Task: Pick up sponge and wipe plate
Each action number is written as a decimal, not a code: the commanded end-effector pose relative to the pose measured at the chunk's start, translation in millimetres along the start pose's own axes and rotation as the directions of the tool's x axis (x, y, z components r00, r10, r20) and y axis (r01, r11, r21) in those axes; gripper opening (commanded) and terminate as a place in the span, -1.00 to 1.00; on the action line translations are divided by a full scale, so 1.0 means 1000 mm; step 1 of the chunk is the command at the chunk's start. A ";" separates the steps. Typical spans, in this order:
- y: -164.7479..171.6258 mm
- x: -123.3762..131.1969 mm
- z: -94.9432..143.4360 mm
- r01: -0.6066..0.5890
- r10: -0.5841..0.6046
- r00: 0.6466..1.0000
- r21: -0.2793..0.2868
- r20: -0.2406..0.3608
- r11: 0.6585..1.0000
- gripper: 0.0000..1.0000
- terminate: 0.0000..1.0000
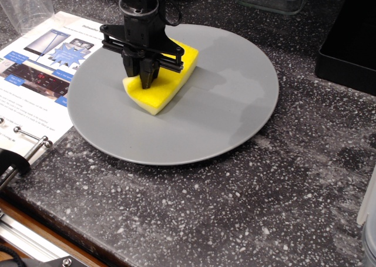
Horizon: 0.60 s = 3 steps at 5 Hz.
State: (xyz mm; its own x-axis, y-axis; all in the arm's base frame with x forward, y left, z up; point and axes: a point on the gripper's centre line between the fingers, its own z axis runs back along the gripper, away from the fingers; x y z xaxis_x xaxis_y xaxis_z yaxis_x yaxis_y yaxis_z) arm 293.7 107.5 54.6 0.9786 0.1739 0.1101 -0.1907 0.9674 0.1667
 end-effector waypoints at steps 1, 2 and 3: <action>0.056 0.006 0.008 -0.132 0.131 0.991 0.079 0.015 0.988 -1.00 -1.00; 0.071 0.010 0.015 -0.166 0.165 0.986 0.098 0.020 0.981 -1.00 -1.00; 0.075 0.000 0.012 -0.134 0.137 0.990 0.107 -0.024 0.985 -1.00 -1.00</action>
State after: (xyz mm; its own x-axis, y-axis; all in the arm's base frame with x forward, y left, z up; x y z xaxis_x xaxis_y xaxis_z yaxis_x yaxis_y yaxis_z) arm 283.0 162.2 64.5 0.9519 0.2945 0.0846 -0.3063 0.9196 0.2460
